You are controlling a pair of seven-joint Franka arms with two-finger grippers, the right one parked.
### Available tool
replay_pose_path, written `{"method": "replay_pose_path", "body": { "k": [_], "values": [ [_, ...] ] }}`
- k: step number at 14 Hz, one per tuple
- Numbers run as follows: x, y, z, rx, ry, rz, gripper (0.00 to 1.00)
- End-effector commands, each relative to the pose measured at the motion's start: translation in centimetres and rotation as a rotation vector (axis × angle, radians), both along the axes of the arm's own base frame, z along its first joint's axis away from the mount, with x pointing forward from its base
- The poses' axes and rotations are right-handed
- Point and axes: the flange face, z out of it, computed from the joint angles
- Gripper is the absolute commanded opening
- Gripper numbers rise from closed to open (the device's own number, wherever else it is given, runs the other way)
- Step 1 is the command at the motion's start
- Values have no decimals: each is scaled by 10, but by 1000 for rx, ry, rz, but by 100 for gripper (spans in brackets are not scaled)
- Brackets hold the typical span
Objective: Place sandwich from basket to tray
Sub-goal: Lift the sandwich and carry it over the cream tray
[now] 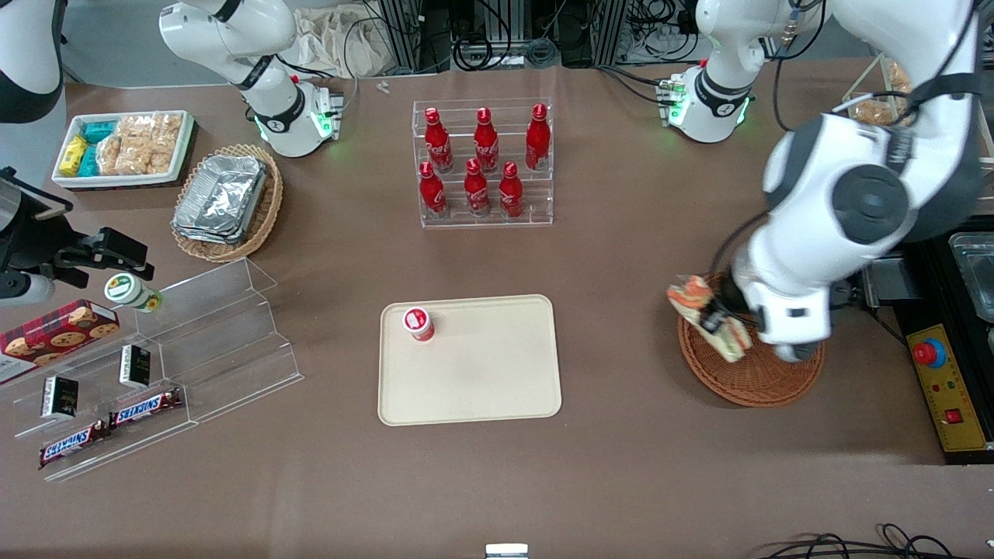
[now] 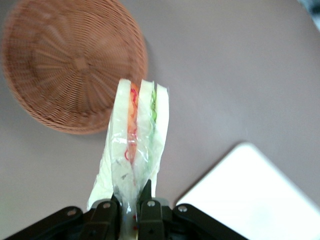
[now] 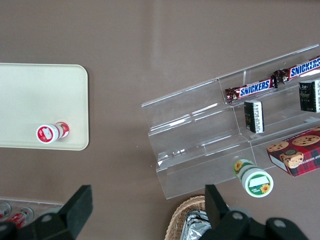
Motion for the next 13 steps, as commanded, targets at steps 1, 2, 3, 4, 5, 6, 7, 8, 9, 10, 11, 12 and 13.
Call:
{"method": "replay_pose_path", "body": {
  "k": [1, 2, 3, 4, 5, 6, 7, 8, 9, 10, 11, 12, 13],
  "values": [
    [-10, -77, -17, -4, -30, -209, 0],
    [-10, -105, -36, -14, -47, -298, 0],
    [-8, -138, -57, -40, -77, -374, 0],
    [-8, -159, -80, -55, -83, -411, 0],
    [-11, -177, -106, -40, -91, -458, 0],
    [-10, -187, -129, -22, -122, -498, 0],
    [-6, -193, -152, -21, -153, -522, 0],
    [-5, -201, -174, -30, -179, -558, 0],
    [-8, -209, -194, -36, -189, -618, 0],
    [-13, -217, -210, -42, -182, -667, 0],
    [-16, -221, -220, -42, -173, -680, 0],
    [-20, -226, -223, -47, -175, -691, 0],
    [-21, -229, -226, -48, -176, -697, 0]
  ]
}}
